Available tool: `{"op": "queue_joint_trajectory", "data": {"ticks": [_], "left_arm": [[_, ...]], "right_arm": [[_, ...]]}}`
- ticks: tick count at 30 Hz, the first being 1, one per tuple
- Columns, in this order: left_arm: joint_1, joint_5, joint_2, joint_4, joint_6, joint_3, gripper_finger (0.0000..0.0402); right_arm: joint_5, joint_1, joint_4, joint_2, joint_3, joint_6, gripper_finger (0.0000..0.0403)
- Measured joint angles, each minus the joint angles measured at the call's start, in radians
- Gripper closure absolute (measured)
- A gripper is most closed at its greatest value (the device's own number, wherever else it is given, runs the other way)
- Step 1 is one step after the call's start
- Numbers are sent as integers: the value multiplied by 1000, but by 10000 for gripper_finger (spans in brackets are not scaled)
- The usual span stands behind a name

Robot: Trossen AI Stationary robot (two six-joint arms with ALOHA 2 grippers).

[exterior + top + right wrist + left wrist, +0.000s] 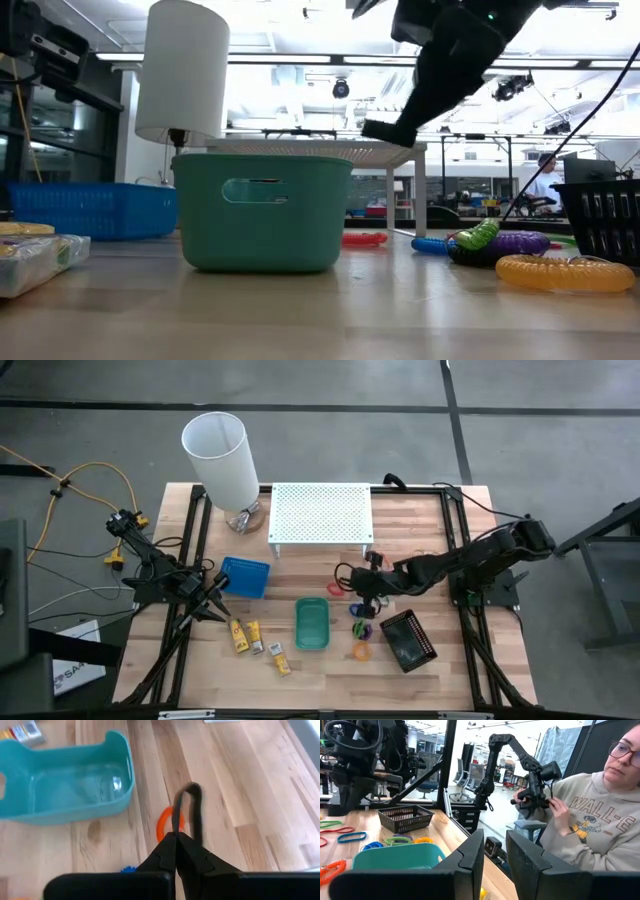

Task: Pick & Place Office Desk Supplies
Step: Put the black rubber band into the green bin

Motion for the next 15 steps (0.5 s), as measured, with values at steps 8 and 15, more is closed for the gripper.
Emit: {"op": "queue_joint_trajectory", "data": {"ticks": [8,15], "left_arm": [[0,0,0,0,0,0,323],[0,0,0,0,0,0,323]], "right_arm": [[-10,16,72,0,-1,-59,400],[-56,20,241,23,-1,-105,400]]}}
